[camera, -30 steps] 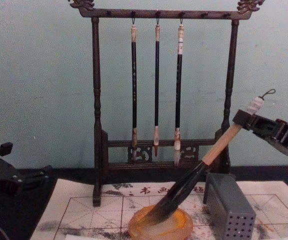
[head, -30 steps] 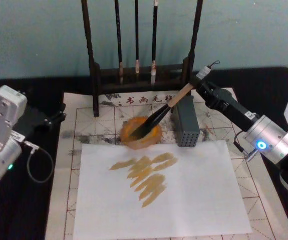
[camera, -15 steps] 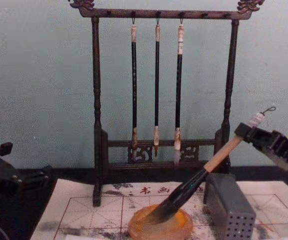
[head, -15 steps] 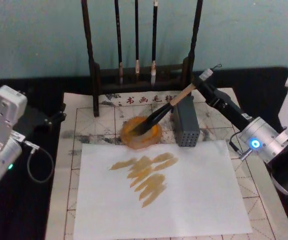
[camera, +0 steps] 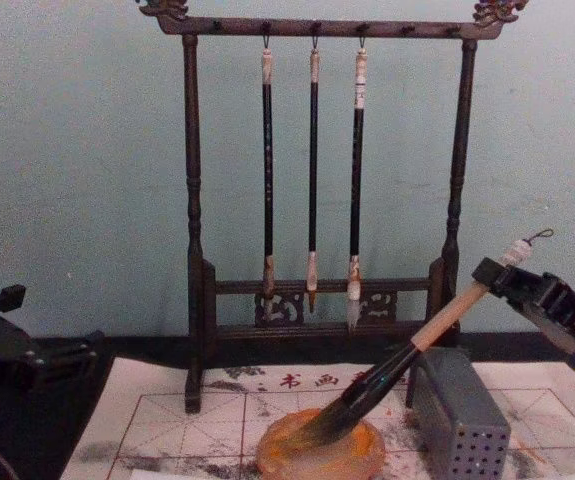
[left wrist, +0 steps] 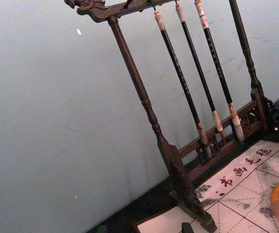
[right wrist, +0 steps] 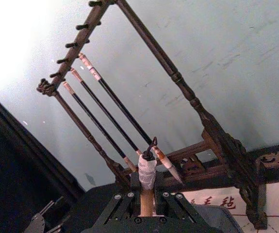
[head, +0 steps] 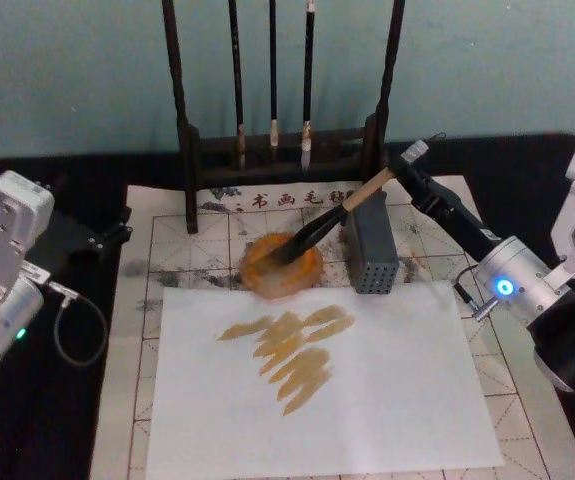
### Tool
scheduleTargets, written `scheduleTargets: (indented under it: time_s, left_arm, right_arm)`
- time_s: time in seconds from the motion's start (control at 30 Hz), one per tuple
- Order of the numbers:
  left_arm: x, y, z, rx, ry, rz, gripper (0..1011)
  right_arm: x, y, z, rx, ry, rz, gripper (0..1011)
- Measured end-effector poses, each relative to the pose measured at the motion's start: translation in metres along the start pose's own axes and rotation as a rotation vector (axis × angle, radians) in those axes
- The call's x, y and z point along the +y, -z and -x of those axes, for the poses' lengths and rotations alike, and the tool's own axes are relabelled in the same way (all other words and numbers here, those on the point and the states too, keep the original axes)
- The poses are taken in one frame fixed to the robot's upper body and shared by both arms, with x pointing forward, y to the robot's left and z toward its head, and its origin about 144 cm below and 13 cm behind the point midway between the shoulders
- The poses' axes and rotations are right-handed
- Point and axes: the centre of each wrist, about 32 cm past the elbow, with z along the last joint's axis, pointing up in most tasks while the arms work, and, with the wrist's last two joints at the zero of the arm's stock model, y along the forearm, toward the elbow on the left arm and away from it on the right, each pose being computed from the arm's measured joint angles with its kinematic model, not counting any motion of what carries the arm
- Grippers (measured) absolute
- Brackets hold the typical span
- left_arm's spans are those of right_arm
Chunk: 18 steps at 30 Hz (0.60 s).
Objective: Pick up the brush from the inkstone, write on the paper, then place the brush back to its original position.
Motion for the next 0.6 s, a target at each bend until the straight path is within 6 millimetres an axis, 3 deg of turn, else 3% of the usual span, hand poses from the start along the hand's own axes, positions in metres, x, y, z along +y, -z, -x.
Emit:
scheduleTargets:
  time_s: [0.6]
  left_arm:
    - [0.0, 0.0, 0.0, 0.0, 0.0, 0.0, 1001]
  right_arm:
    - [-0.0021, 0.0038, -0.0068, 0.027, 0.032, 0.004, 175]
